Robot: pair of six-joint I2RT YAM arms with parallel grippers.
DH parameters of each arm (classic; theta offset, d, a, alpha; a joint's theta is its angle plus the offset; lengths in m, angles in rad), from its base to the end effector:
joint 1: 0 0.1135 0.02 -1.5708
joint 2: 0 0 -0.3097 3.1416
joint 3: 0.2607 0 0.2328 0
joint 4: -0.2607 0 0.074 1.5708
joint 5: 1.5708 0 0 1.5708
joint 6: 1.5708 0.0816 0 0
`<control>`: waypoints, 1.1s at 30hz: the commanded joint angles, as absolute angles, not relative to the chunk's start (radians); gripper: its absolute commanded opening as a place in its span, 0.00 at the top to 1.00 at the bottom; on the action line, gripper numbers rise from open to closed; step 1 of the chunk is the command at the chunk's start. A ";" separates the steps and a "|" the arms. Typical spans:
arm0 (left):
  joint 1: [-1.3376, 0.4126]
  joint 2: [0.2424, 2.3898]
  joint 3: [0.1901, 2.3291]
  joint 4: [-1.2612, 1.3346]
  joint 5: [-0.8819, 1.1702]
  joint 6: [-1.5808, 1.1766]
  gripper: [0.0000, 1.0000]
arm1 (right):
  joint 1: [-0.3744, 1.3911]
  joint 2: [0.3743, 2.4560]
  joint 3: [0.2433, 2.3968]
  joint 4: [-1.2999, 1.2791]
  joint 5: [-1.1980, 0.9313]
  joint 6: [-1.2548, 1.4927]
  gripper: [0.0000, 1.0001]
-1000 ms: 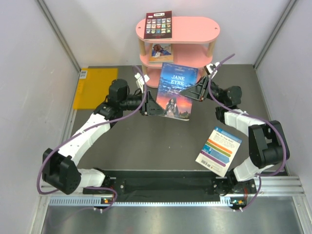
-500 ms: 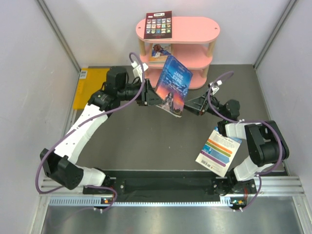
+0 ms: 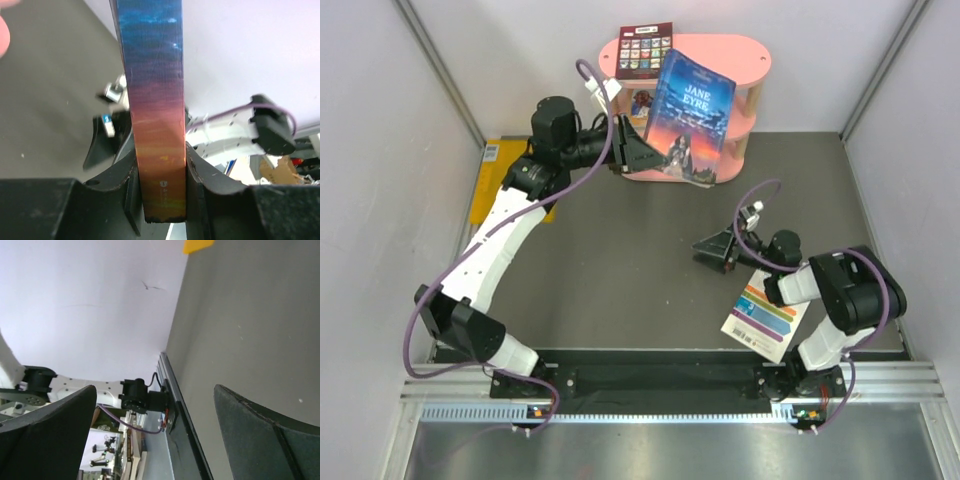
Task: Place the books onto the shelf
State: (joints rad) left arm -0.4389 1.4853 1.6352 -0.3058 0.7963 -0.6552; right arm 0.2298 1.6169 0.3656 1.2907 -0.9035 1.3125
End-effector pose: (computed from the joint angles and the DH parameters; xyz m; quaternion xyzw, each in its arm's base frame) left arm 0.2798 -0.1958 0.4946 0.1749 0.7237 -0.5633 0.3584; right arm 0.2642 0.1276 0.2331 0.0516 0.6965 0.6690 0.2542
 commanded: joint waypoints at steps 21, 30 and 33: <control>-0.163 2.127 2.397 0.489 0.870 -1.675 1.00 | 0.442 1.862 0.357 1.698 -0.804 1.206 0.00; -0.098 2.232 2.483 0.468 0.870 -1.779 1.00 | 0.448 1.884 0.370 1.698 -0.799 1.215 0.00; -0.087 2.244 2.496 0.440 0.880 -1.785 1.00 | 0.453 1.890 0.373 1.697 -0.798 1.216 0.00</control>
State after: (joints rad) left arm -0.0956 2.3032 2.3764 0.2455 0.8745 -1.7596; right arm 0.4324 1.8771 0.3492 1.2800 -0.8047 1.2308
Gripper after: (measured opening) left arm 0.351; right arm 0.995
